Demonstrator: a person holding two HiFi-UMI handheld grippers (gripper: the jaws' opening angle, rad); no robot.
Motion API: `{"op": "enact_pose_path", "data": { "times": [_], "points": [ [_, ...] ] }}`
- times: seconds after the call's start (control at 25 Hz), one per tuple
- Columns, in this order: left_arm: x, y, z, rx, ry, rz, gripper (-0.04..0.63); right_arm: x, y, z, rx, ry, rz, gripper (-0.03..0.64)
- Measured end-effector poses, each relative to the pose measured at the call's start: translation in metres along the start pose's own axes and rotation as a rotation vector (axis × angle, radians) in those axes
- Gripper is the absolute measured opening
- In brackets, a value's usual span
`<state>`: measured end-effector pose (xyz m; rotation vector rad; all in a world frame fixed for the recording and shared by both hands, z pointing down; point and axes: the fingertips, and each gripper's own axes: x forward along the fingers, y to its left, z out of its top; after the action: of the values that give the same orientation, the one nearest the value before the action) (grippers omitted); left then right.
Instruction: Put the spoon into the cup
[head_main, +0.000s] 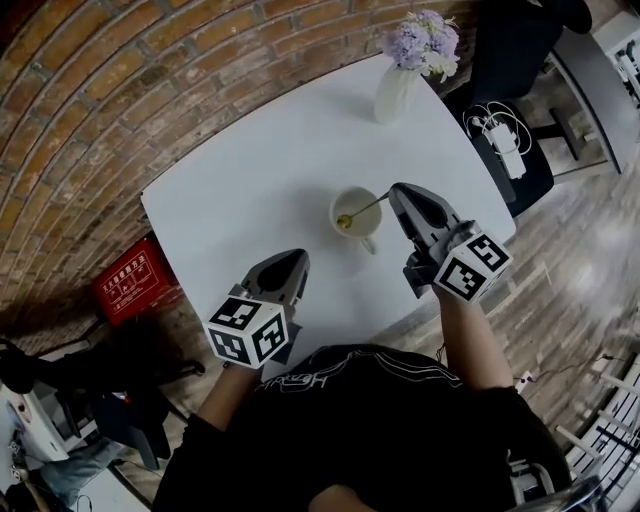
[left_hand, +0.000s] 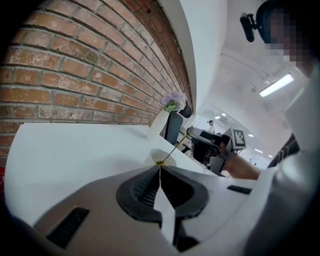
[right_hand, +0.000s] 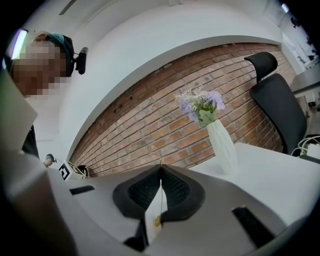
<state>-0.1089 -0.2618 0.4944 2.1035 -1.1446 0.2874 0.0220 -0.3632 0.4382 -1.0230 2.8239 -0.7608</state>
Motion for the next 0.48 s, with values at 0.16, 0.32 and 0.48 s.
{"op": "enact_pose_path", "data": {
  "times": [0.16,0.32,0.48],
  "points": [
    [0.004,0.011,-0.006,-0.016,0.013,0.019,0.008,0.008,-0.009,-0.016,-0.003,0.029,-0.017,0.000],
    [0.006,0.018,-0.012,-0.031,0.028,0.027,0.008,0.013,-0.016,-0.029,-0.006,0.053,-0.033,0.000],
    [0.006,0.025,-0.016,-0.042,0.033,0.036,0.008,0.016,-0.020,-0.043,-0.005,0.074,-0.045,0.000]
  ]
}}
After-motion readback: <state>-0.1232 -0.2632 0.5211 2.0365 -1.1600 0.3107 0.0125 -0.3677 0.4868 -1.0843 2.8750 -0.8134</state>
